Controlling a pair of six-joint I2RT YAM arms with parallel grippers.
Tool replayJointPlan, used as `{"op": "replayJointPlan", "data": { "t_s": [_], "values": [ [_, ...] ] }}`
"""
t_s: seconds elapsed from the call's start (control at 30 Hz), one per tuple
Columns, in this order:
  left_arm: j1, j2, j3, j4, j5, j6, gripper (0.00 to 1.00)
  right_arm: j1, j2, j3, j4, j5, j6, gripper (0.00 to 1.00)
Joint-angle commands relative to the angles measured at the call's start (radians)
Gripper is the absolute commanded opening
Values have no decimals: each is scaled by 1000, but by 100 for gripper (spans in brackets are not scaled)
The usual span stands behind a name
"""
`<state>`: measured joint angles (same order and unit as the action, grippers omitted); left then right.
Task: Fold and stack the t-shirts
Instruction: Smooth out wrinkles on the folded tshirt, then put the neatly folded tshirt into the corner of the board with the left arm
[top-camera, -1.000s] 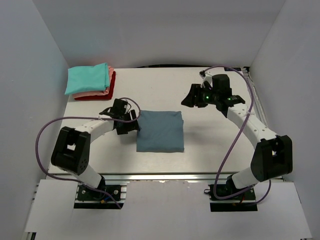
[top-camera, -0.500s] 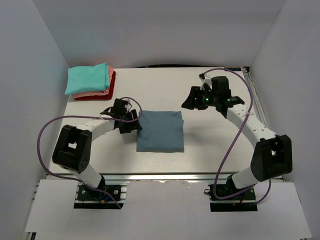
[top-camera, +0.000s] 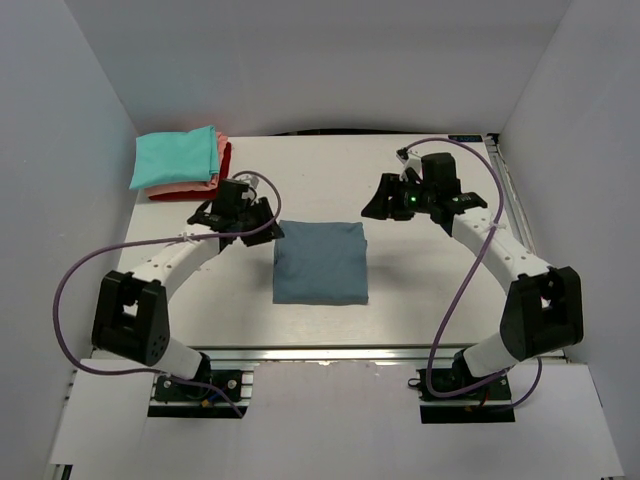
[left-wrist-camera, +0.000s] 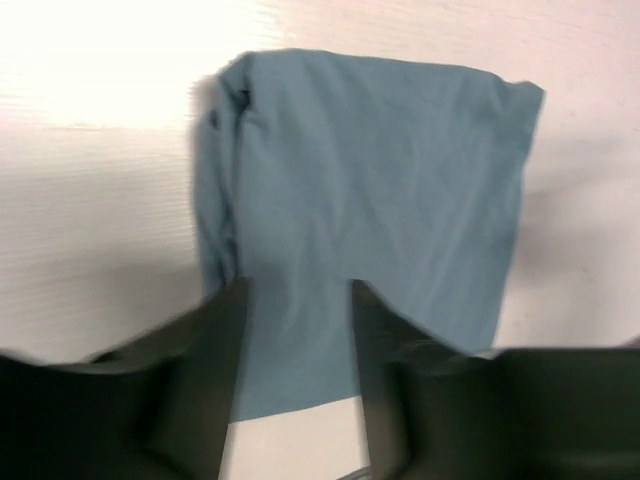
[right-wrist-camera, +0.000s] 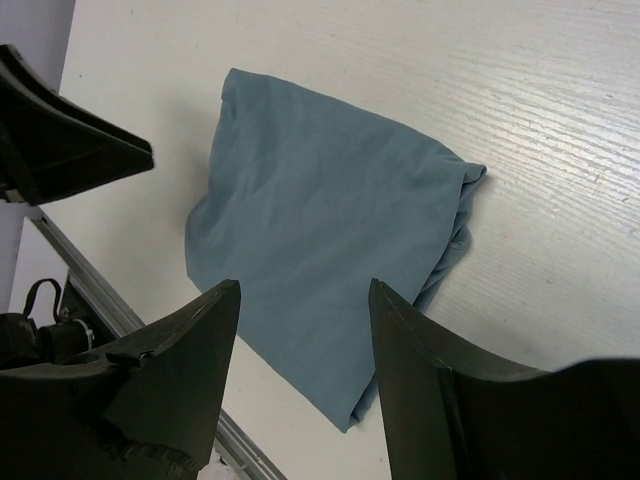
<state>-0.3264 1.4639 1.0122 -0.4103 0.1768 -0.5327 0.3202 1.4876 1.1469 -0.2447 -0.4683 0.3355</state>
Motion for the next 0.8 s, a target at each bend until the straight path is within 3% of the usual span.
{"op": "replayJointPlan", "data": {
  "t_s": [0.0,0.07,0.1,0.23,0.33,0.43,0.5,0.53,0.57,0.77],
  "values": [
    [4,56,-64,121,165,-47,49,-4,7,7,24,-27,11,60],
    [3,81,-96,200,231,-102,43,-3,8,7,24,-27,8,61],
    [1,105,-121,278,286,-121,31,-3,10,8,24,-27,7,61],
    [-8,167,-139,340,349,-147,9,-3,16,8,25,-30,7,60],
    [-10,188,-150,321,331,-115,6,-3,22,8,30,-33,8,60],
    [-11,211,-115,161,206,-14,1,-3,25,11,32,-38,11,60],
    [-11,211,-100,59,205,23,0,-4,23,11,35,-38,13,60],
    [-11,220,-92,41,59,48,0,-3,25,13,33,-38,11,60],
    [-11,219,-86,4,32,56,0,-3,23,16,32,-36,11,60],
    [-10,204,-64,-16,-34,60,3,-3,20,16,25,-41,7,60]
  ]
}}
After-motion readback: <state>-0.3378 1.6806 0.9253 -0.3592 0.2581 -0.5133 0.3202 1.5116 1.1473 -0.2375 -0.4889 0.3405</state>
